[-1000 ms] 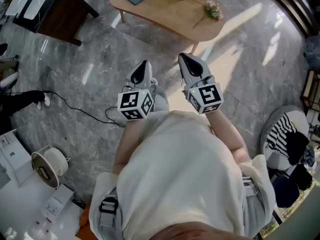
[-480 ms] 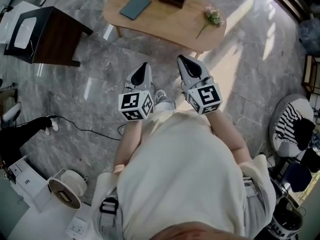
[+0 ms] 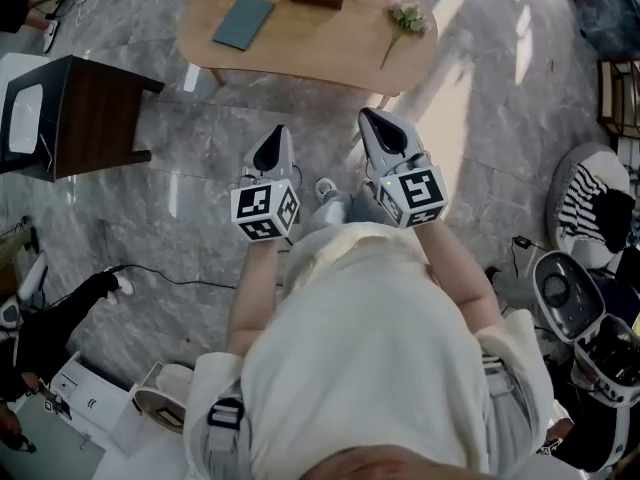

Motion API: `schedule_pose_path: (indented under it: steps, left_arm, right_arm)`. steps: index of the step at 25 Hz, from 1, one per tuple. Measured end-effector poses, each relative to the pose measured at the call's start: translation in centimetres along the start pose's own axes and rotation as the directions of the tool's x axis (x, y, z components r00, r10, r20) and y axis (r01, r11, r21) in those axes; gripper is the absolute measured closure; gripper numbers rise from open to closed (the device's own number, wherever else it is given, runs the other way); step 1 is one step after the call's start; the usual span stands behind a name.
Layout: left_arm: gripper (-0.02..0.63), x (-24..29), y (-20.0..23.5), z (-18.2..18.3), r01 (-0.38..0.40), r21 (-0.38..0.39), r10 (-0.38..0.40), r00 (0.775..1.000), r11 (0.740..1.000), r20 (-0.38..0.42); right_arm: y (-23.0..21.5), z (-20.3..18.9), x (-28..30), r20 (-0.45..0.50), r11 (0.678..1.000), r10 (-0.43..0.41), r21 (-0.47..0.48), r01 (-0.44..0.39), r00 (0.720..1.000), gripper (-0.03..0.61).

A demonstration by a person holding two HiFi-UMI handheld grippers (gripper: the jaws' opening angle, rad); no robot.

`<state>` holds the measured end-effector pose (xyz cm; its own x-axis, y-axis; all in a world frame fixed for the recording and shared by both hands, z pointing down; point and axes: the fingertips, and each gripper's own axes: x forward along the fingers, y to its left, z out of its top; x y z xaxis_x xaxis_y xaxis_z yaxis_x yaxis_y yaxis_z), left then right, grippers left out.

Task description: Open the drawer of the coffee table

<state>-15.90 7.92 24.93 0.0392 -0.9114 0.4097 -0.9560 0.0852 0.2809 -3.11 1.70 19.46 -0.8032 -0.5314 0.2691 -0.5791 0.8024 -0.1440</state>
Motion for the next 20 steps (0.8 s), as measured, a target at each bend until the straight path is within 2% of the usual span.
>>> schedule_pose_path:
  steps: [9, 16, 20]
  left_arm:
    - [0.612, 5.8, 2.3, -3.0, 0.005, 0.014, -0.004, 0.997, 1.0, -0.075]
    - [0.612, 11.1, 5.0, -5.6, 0.0, 0.012, 0.002, 0.991, 1.0, -0.137]
    - [0.612, 14.4, 5.7, -7.4, 0.025, -0.003, -0.026, 0.989, 1.0, -0.149]
  right_arm:
    - [-6.3, -5.6, 1.5, -0.089, 0.988, -0.133, 0.061, 0.139, 0.987, 0.577]
    - [-10.6, -9.1, 4.3, -0.145, 0.977, -0.186, 0.077, 0.198, 0.972, 0.577]
    - [-13.0, -11.7, 5.5, -0.174, 0.972, -0.21, 0.073, 0.225, 0.962, 0.577]
